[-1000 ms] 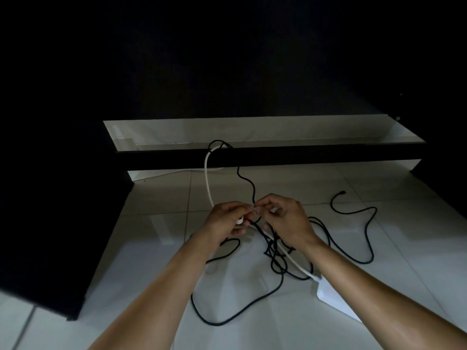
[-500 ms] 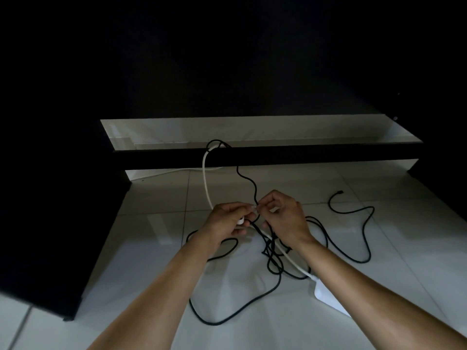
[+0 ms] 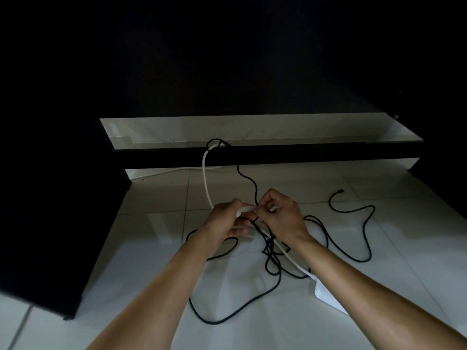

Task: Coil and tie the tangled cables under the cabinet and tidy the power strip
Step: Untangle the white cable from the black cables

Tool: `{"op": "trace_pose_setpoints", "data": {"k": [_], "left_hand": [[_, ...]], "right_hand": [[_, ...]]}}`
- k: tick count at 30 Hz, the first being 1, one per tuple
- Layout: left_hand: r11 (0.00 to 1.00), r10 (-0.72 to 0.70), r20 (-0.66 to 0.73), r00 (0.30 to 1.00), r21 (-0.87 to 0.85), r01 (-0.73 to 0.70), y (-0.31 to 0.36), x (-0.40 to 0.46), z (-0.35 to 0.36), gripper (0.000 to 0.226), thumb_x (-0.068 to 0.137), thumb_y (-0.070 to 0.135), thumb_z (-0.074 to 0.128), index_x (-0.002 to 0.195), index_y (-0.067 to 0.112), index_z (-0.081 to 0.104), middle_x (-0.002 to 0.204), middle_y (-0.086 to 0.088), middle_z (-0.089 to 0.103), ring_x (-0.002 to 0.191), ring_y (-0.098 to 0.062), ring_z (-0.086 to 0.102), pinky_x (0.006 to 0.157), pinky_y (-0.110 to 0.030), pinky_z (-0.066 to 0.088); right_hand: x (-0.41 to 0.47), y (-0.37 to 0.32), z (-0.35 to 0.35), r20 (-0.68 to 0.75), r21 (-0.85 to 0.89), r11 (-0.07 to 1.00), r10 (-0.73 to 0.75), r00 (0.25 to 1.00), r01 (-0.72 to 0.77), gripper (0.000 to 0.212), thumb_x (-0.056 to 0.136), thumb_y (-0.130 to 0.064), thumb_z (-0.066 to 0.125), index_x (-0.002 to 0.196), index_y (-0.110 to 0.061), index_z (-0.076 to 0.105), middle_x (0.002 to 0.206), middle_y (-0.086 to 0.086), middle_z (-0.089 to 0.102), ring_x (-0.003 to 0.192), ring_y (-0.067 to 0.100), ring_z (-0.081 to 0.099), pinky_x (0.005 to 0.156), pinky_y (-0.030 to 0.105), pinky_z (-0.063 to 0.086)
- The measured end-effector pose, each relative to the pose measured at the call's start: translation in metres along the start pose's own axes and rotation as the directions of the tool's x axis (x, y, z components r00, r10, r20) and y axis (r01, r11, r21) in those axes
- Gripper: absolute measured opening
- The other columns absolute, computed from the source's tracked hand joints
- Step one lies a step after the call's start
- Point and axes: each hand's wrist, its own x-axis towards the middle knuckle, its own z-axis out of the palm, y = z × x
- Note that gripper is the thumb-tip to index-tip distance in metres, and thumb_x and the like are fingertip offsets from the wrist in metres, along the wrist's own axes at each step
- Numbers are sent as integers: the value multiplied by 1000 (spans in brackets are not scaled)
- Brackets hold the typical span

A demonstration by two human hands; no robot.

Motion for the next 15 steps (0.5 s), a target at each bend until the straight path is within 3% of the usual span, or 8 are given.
{"op": "trace_pose_setpoints", "data": {"k": [3,8,10,12,15], "left_hand": [[999,39,-6,999,10,-38,-3,2,1,24,92,25,57,104,14,74,88,0,72,74,-10,62,65,-24,51],[997,20,-29,999,-69,-22,-3,5,-1,40,98,31,40,104,10,73,82,-1,73,72,-13,62,64,-28,52],[998,8,-31,999,-64,-10,-4,6,-2,42,100,32,37,103,12,73,90,-5,74,77,-14,63,64,-27,51],[999,-4,-47,999,-41,2,-5,7,-2,35,99,29,44,106,10,72,99,-9,73,83,-15,65,63,-24,51],[1000,17,-68,998,-24,-19,-8,9,-2,22,96,19,54,105,9,72,95,-8,72,81,-13,66,63,-21,51]], "right_hand": [[1,-1,2,-22,10,1000,-14,1000,15,11,84,-12,69,77,-14,61,73,-3,64,51,2,62,48,12,43],[4,3,3,-33,-5,1000,-27,999,27,13,84,-15,71,75,-20,62,74,-5,65,57,2,61,53,15,45],[3,4,3,-26,-8,999,-41,999,41,12,83,-21,74,76,-19,64,74,-7,67,62,0,61,55,14,45],[2,4,4,-9,37,998,-50,999,51,11,83,-22,75,78,-16,67,75,-6,68,63,-1,62,55,11,44],[2,5,6,-1,55,998,-38,999,38,10,86,-22,74,78,-19,69,78,-8,70,70,1,64,59,12,46]]}}
